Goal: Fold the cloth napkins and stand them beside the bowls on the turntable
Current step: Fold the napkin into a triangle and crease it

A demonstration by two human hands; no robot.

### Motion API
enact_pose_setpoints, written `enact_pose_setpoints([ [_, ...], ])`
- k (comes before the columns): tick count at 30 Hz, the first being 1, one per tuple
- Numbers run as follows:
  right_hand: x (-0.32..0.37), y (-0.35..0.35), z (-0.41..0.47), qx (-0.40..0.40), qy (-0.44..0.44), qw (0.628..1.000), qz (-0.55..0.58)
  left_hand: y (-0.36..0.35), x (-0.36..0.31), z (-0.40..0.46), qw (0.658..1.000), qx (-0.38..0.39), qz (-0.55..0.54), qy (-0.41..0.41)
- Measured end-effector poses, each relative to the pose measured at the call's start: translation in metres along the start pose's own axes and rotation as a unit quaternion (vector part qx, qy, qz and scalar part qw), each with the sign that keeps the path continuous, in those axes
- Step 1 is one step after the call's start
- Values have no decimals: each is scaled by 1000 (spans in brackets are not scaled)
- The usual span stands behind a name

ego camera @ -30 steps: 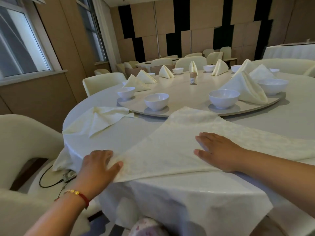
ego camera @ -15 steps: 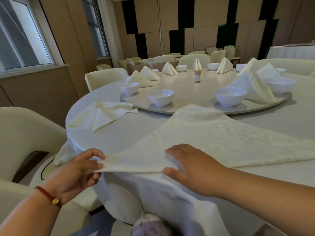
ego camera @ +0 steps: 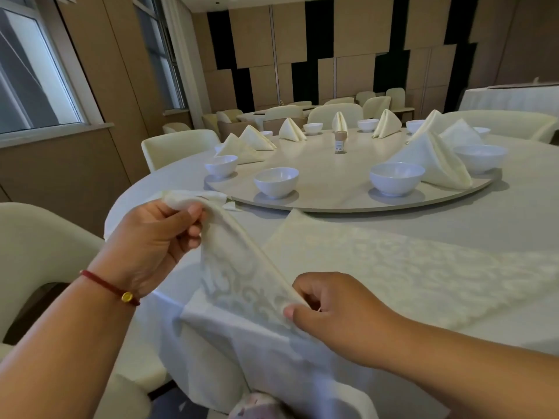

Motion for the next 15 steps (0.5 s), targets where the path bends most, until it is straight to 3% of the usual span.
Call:
enact_pose_setpoints([
  [4, 3, 10, 0, 63, -53, 982, 173, -7, 3, 16, 993, -50, 111, 4],
  [8, -24, 45, 29, 15, -52, 998, 31, -25, 10, 31, 970, -37, 239, 2],
  [11, -47, 47, 44, 61, -4, 992, -109, -40, 21, 42, 957, -16, 288, 24],
  [15, -67, 41, 46, 37, 36, 997, -63, -46, 44, 58, 919, 2, 386, 80],
])
Point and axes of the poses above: each hand's wrist, its own z-axis towards the middle knuckle, its own y-axis out of the back of the hand, x = y × z, the point moved 6 cm from there along z, towards the middle knuckle, and after that the axes turned 12 degrees about z, right-handed, at the moved point
